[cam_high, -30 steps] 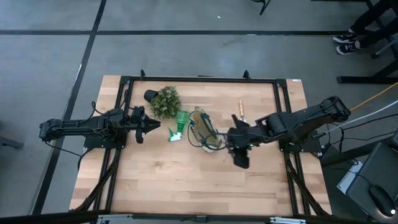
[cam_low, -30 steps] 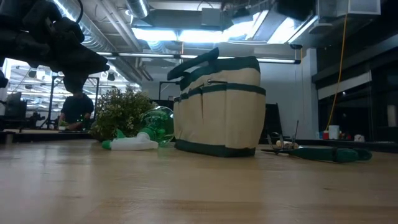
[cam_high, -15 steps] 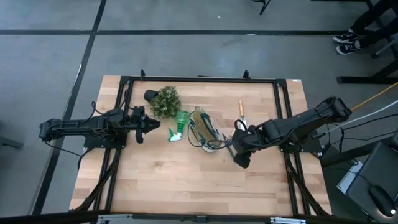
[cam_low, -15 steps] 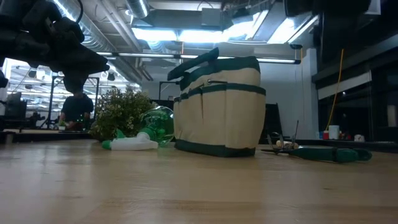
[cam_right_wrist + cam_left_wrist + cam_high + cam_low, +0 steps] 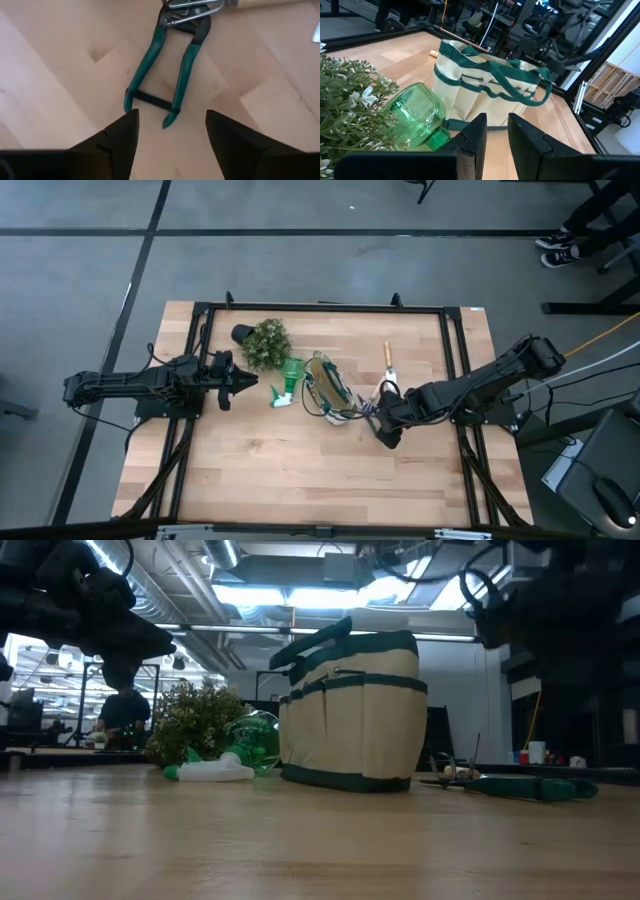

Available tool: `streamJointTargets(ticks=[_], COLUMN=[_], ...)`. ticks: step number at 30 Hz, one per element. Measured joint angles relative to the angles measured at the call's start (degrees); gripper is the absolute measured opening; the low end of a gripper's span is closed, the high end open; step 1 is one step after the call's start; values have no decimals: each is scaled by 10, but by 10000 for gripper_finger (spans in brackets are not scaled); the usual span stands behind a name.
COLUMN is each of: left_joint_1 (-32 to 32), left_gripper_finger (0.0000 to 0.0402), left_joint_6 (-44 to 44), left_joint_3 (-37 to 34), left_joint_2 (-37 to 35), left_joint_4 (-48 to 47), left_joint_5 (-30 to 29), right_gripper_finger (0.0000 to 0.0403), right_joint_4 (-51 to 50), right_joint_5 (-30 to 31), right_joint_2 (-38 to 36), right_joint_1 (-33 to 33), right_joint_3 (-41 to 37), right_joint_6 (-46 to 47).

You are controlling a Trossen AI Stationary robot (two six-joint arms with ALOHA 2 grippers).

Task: Pick & Place Garden tools in Gardening bag
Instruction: Put the green fruit pruner into the light brown gardening bag

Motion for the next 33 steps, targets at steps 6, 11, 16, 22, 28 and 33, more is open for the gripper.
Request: streamJointTargets(ticks=[6,11,16,22,28,33], left_joint_1=[0,0,0,0,0,0], left_gripper_finger=[72,72,72,72,72,72], left_joint_6=[0,0,0,0,0,0], left_joint_3=[0,0,0,0,0,0], left_joint_2=[0,0,0,0,0,0], left_joint_4=[0,0,0,0,0,0], left_joint_5=[0,0,0,0,0,0], right_gripper_finger=[234,220,203,191,191,183], right_joint_4=[88,124,126,141,181,175], right_joint_5=[38,40,39,39,25,25], right_joint_2=[0,0,0,9,43,51], right_joint_1=[-9,-23,-25,-25,-25,-25], right_joint_3=[-59,-90,-105,-106,-106,-104], right_joint_6=[0,1,-1,-3,-3,-3])
